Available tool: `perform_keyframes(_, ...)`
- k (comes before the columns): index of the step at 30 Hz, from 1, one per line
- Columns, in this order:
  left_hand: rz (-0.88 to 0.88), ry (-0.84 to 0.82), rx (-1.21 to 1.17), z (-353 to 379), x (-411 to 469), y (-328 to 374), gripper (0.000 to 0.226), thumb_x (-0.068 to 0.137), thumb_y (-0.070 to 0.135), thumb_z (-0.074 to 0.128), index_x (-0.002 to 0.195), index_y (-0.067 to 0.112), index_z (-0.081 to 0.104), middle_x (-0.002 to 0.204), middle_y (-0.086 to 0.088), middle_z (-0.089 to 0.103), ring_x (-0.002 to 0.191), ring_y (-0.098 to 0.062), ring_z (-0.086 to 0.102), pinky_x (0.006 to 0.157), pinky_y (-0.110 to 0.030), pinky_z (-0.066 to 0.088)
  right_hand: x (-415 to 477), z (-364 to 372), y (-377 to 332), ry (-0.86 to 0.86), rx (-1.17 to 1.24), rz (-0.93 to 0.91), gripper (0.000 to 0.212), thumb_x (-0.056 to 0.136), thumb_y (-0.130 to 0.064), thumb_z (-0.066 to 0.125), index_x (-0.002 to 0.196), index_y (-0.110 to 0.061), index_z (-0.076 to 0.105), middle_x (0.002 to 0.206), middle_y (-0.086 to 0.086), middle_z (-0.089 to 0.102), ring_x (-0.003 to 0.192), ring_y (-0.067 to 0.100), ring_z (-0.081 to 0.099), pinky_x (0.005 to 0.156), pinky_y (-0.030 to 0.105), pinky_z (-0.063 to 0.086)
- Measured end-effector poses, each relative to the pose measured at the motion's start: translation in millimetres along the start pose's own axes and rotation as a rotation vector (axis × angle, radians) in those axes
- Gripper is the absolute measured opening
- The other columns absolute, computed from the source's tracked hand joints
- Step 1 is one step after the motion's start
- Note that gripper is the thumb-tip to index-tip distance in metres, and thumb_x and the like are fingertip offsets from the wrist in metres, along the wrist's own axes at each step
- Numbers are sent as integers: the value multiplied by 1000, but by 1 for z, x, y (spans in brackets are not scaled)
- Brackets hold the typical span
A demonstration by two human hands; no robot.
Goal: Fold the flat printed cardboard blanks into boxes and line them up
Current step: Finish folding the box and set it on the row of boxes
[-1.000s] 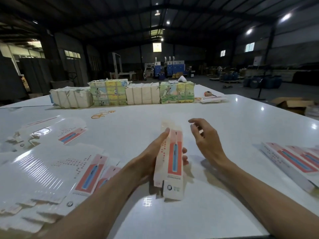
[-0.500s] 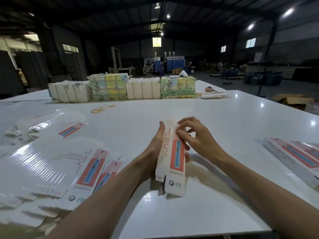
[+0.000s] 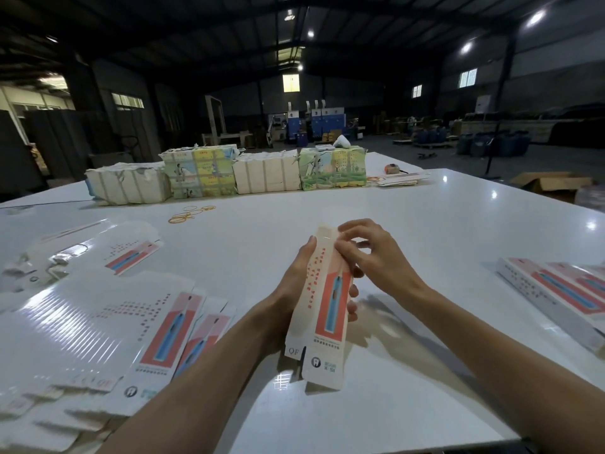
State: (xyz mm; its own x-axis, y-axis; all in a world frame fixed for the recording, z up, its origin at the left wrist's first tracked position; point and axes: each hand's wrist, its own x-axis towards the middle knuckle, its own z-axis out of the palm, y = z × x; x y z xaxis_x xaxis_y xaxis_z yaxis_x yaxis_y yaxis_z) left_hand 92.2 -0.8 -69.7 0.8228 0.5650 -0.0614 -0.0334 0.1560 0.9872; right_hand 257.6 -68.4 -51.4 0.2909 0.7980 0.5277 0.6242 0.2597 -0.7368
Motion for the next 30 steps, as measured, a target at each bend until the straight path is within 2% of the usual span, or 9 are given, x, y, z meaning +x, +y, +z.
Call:
perform_keyframes(2,-13,-37,-14,2,1,3,79,100,75,30,127,8,62,106,-20,73,80,-34,72,73,-45,62,2,-4,-1,-7,101,84,20,103,-28,65,96,-12,75,133,-6,58,112,18,65,79,19,60)
perform_keyframes(6,-15,-90,18,5,1,9,77,101,73,24,121,8,61,93,-16,73,71,-29,72,67,-40,63,5,-12,0,-34,292,180,25,103,-26,66,96,-8,81,136,-10,61,110,18,66,88,31,57)
perform_keyframes(13,34,-126,51,12,2,13,74,101,67,20,125,6,54,93,-10,73,67,-26,71,63,-38,62,5,-16,4,-82,504,225,30,101,-19,65,96,7,80,133,3,65,95,26,70,73,41,59)
perform_keyframes(18,12,-150,22,8,3,12,73,102,70,21,124,8,53,92,-10,69,67,-24,69,62,-36,62,4,-17,2,-69,460,176,29,100,-21,65,97,5,79,135,4,62,116,34,63,96,43,54)
perform_keyframes(22,-65,-88,-57,20,7,11,70,96,78,27,100,12,51,67,-2,54,49,-11,51,50,-22,51,3,-16,-8,-43,584,143,28,89,-29,67,90,-5,79,136,6,64,126,33,61,113,50,48)
perform_keyframes(24,-53,-67,-107,20,9,10,69,96,79,29,98,13,49,62,0,50,46,-10,47,48,-20,48,3,-15,-10,-35,577,129,26,91,-28,67,96,-5,78,136,3,66,128,30,61,115,50,45)
perform_keyframes(26,-29,-47,-171,11,11,8,70,96,80,31,100,13,50,63,-1,49,46,-10,47,47,-21,47,0,-10,-11,-31,565,125,26,95,-24,68,113,-5,72,134,5,68,126,29,63,114,49,48)
perform_keyframes(28,-6,-40,-256,2,12,7,71,96,80,31,100,12,51,64,-3,50,46,-11,48,46,-21,48,-6,-1,-10,-67,565,172,41,93,-29,70,131,-14,62,129,7,69,120,27,68,107,46,54)
perform_keyframes(30,8,-45,-309,-4,15,7,73,96,80,30,100,12,56,64,-6,52,48,-13,51,47,-22,50,-12,8,-7,-149,577,218,53,91,-37,71,139,-24,54,117,5,74,105,25,73,99,43,56)
